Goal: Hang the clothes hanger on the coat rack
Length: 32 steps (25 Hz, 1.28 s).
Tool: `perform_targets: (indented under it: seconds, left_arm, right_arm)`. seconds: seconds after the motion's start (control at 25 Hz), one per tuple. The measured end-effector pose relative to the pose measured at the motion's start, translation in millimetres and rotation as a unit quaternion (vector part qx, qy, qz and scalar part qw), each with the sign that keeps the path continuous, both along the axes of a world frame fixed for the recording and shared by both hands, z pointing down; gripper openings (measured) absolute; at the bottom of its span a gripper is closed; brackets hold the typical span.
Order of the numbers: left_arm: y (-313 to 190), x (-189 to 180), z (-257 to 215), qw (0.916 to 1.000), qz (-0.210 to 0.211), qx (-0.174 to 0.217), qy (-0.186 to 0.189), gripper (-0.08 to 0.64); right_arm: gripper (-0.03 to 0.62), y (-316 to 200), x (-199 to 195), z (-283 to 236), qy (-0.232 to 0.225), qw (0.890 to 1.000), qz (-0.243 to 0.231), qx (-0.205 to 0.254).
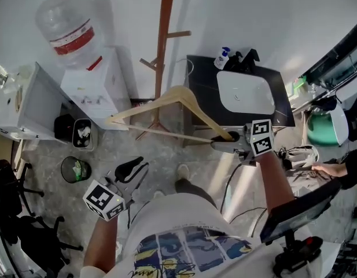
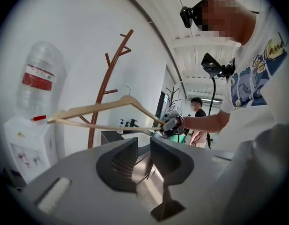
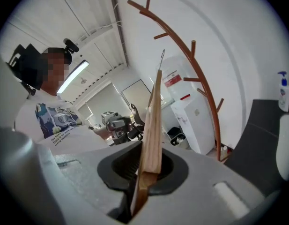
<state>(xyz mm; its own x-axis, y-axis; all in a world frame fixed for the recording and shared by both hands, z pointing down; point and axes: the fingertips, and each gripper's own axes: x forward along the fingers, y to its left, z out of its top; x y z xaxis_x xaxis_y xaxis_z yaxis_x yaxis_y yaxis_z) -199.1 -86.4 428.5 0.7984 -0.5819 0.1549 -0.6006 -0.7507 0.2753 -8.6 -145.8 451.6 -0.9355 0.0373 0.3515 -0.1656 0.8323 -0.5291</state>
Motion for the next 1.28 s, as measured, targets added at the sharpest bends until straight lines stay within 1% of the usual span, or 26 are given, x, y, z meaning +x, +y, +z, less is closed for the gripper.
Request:
perform_targets:
  seconds: [0.16,0.28,0.44,0.56,0.76,0.92,1.12,1.28]
  left_arm:
    - [15.3,-18.6,-1.4,0.9999,-0.011,0.006,0.006,0.087]
    - [21.9,-27.7,-4.7,0.9997,-0.020,0.012,0.010,0.087]
    - [23.6,-33.3,-12.5,0.9992,-0.032,0.021,0.010,0.087]
    - [21.1,-34.5,-16.6,0.9987,-0.040,0.028,0.014,0.087]
    - [6.6,-31.7,-28.2,0.9972,-0.063,0.035,0.018,0.087]
    - [-7.0,-20.5,-24.8,0.9969,-0.069,0.032,0.021,0.087]
    - [-22.6,-9.6,-21.8,0.9964,-0.073,0.031,0.031,0.087]
    - [-33.5,-6.2,-26.9,0.9959,-0.081,0.027,0.030,0.087]
  right_arm:
    - [0.032,-9.0,-29.4,-41.0,0.002,0.999,-0.018,0.049]
    - [0.032,-27.0,-45.8,-70.6,0.002,0.997,-0.020,0.077]
    - [0.032,-64.2,-57.7,-104.9,0.008,0.994,0.000,0.112]
    - [0.032,-92.4,-59.8,-119.7,0.015,0.992,0.015,0.128]
    - [0.032,-136.6,-59.0,-131.3,0.024,0.991,0.034,0.131]
    - [0.032,-170.1,-62.1,-127.8,0.036,0.989,0.055,0.129]
    - [0.032,-193.3,-71.8,-122.4,0.061,0.985,0.072,0.144]
    - [0.032,-202.2,-77.5,-115.4,0.070,0.982,0.076,0.156]
